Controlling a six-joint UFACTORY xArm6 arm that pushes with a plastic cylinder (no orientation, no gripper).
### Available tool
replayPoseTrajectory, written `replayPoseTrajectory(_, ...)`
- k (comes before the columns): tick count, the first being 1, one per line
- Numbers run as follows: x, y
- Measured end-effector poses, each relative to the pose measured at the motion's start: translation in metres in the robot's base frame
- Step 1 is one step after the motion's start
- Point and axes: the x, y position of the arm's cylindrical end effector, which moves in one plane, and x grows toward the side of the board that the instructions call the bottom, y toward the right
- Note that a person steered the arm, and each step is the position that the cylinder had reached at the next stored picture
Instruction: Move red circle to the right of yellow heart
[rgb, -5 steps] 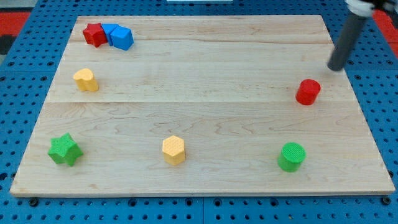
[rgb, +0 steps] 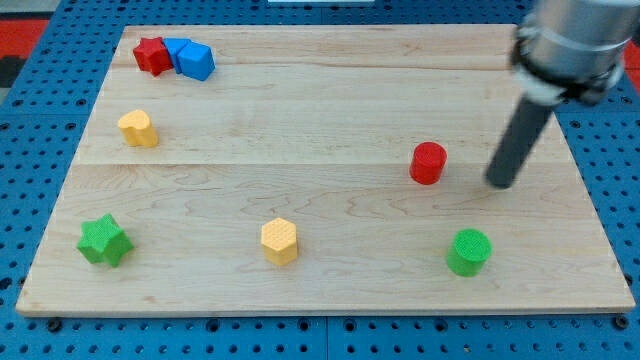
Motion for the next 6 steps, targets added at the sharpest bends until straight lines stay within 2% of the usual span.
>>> replayPoseTrajectory(2,-0.115,-0.083)
replayPoseTrajectory(3,-0.094,-0.019)
replayPoseTrajectory(4,-0.060,0.000)
replayPoseTrajectory(5,-0.058,-0.090)
replayPoseTrajectory(6,-0.108,-0.144)
